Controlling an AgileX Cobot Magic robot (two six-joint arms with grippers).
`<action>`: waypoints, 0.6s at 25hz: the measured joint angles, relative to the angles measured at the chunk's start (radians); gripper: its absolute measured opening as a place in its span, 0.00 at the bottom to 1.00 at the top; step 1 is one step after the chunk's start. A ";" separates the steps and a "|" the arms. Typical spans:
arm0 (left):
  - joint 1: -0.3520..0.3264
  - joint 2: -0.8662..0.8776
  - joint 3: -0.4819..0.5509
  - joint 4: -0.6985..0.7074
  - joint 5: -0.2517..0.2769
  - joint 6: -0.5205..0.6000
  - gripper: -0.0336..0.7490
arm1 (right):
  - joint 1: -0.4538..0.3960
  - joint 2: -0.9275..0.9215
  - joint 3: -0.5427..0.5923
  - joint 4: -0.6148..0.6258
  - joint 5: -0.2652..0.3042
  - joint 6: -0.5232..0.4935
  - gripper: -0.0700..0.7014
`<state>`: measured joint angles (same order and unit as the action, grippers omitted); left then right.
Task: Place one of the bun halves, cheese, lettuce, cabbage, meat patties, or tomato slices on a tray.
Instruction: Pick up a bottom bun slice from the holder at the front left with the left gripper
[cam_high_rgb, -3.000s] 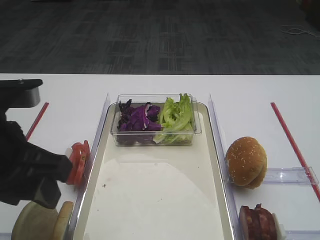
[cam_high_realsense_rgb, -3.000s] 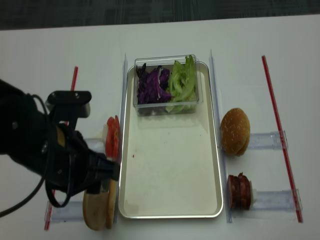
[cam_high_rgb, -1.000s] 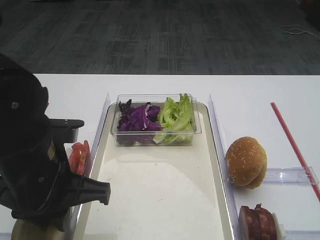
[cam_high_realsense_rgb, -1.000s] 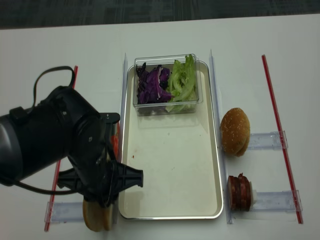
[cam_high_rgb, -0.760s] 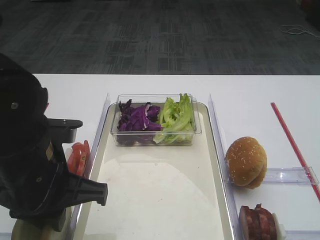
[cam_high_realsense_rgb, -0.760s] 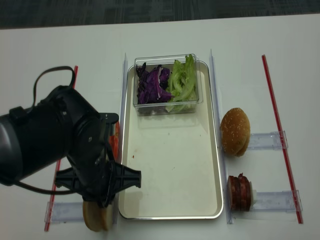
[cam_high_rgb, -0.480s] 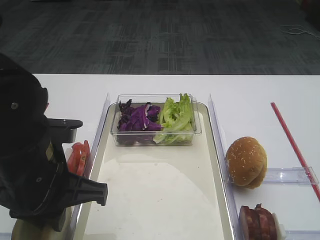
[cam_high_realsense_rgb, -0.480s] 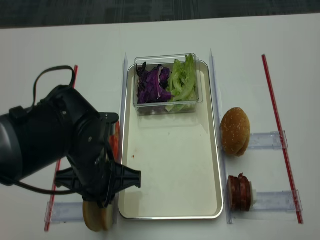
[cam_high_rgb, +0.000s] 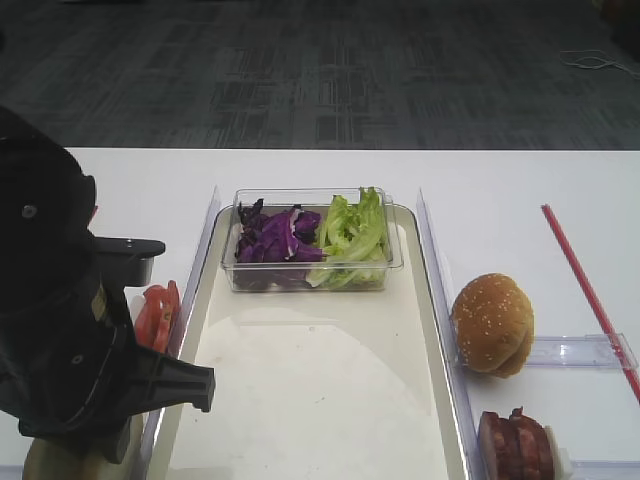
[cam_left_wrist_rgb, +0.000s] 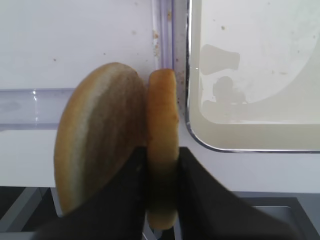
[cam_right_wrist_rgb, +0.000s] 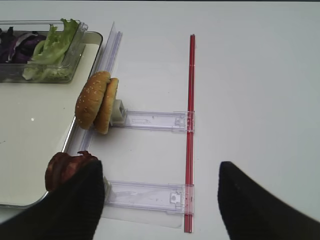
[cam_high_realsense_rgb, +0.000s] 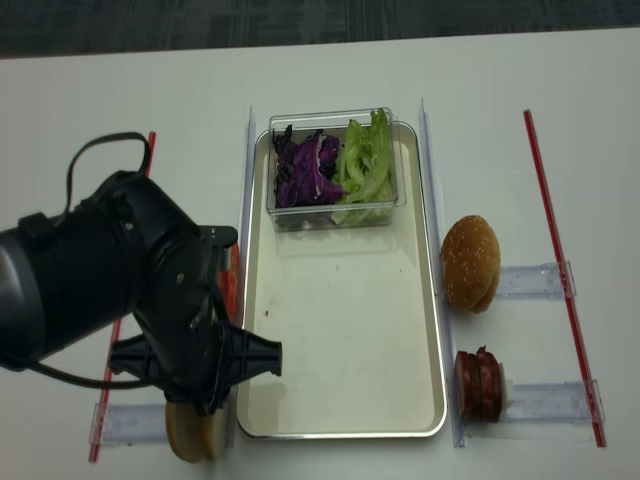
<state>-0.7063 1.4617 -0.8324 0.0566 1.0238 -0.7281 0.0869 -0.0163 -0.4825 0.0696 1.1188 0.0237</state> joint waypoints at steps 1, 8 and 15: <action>0.000 0.000 0.000 0.000 0.000 0.000 0.23 | 0.000 0.000 0.000 0.000 0.000 0.000 0.73; 0.000 0.000 -0.043 0.006 0.056 0.000 0.23 | 0.000 0.000 0.000 0.000 0.000 0.000 0.73; 0.000 0.000 -0.157 0.018 0.126 0.021 0.23 | 0.000 0.000 0.000 -0.002 0.000 0.000 0.73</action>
<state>-0.7063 1.4617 -0.9897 0.0747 1.1494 -0.7072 0.0869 -0.0163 -0.4825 0.0675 1.1188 0.0237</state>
